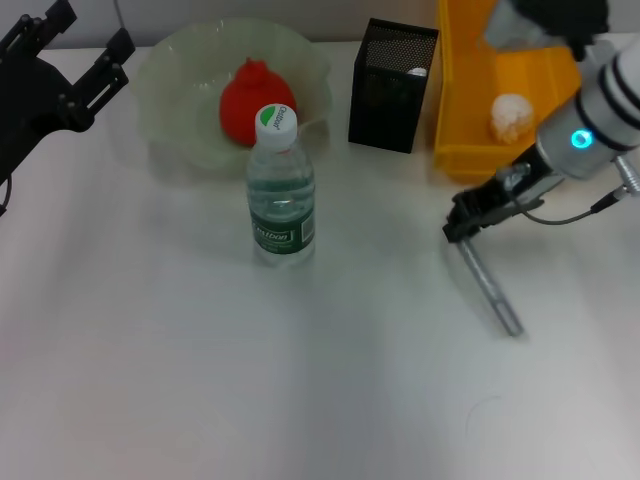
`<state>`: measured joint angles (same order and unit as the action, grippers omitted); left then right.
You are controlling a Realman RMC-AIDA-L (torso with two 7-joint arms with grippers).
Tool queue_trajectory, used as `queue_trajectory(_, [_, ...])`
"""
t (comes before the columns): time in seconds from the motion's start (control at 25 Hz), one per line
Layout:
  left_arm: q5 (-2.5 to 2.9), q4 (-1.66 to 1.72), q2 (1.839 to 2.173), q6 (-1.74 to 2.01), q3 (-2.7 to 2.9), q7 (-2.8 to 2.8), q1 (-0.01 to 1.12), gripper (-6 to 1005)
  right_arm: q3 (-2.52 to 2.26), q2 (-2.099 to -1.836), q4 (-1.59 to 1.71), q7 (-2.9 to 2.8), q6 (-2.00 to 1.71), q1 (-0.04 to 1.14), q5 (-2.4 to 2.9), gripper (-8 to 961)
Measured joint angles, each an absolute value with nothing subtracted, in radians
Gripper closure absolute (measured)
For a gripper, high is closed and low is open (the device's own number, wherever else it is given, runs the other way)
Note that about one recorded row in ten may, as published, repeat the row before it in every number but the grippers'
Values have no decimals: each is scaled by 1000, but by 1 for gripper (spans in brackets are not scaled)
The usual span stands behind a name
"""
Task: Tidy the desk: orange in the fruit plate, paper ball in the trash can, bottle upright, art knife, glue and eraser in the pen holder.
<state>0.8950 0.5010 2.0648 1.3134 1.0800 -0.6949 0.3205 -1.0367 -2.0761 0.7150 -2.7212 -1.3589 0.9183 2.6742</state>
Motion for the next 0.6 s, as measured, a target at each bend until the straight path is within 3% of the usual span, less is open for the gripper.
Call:
queue_trajectory(0.28, [894,501,2065,1309,1075,-695,321,279,-827,-2055,766,-2348,-1378,692,2107,795])
queue_trajectory(0.44, [894,498,2065,1306,1071,-695,329,279,-749,-2066,646,-1901,-1364,592,1644,785])
queue_trajectory(0.6, [894,497,2066,1303,1067,-681,337,279,-752,-2081,484,-1458,-1348,583,1325,775])
